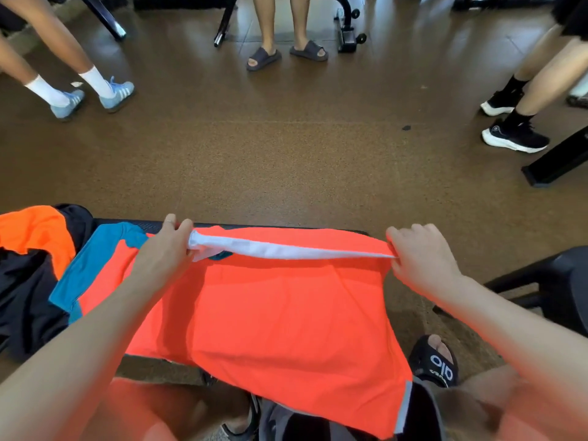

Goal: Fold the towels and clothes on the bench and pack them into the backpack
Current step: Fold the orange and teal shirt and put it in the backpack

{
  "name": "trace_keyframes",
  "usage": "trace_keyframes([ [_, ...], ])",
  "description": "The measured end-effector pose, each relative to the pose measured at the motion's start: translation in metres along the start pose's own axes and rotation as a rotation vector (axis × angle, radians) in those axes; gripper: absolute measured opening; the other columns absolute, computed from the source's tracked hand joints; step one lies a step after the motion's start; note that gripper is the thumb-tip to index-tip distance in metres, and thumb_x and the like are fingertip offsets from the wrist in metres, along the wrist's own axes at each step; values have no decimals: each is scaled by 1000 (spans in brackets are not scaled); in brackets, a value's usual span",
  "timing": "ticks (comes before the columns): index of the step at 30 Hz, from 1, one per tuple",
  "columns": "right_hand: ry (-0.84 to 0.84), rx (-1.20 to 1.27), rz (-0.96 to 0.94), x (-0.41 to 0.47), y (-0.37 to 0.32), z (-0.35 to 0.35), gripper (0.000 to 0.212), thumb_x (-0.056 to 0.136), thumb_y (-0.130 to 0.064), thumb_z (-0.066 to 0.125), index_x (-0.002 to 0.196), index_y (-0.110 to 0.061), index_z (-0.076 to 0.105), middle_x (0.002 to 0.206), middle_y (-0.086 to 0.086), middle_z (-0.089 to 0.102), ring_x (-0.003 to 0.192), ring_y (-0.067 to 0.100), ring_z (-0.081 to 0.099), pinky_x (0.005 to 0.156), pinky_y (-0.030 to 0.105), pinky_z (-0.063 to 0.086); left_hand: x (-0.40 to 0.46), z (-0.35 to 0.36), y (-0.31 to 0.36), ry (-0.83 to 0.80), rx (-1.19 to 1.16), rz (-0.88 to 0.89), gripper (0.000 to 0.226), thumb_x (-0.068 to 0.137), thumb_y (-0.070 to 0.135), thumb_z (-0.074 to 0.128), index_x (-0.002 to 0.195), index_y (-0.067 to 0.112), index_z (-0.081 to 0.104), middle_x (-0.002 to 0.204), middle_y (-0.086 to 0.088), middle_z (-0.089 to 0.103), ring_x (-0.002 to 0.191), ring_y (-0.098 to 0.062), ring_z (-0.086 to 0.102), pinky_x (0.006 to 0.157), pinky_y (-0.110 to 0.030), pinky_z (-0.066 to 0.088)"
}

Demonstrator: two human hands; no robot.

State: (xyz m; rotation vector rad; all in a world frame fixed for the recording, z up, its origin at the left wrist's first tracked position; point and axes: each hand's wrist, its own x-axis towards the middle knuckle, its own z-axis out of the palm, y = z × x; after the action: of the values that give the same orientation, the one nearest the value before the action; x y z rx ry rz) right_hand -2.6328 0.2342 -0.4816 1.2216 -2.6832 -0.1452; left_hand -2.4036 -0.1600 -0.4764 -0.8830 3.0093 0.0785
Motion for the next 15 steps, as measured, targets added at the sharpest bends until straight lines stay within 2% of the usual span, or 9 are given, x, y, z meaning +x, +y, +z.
trace_keyframes([
  [3,-16,46,-19,-39,-4,18,32,56,-7,75,83,-12,58,69,7,56,64,34,57,60,41,40,-9,10,-4,-42,80,82,26,88,18,71,98,4,52,104,-18,41,69,-43,63,52,-44,39],
  [7,-97,78,-50,-70,-7,38,31,58,-10,74,82,-15,55,71,4,52,66,33,55,60,43,42,-21,18,-9,-105,172,132,15,89,13,64,100,6,56,107,-19,45,70,-40,65,51,-48,46],
  [10,-113,112,-29,-73,-8,43,26,64,-13,71,86,-16,56,73,3,52,69,32,55,62,42,40,-26,19,-7,-119,230,173,18,83,15,71,92,7,58,96,-18,48,65,-38,63,44,-40,38],
  [15,-251,221,21,-72,-6,45,30,71,-20,65,100,-18,56,82,1,59,81,32,62,69,43,46,-28,14,-7,-134,392,186,21,74,22,78,80,10,62,91,-17,55,70,-38,64,46,-36,31],
])
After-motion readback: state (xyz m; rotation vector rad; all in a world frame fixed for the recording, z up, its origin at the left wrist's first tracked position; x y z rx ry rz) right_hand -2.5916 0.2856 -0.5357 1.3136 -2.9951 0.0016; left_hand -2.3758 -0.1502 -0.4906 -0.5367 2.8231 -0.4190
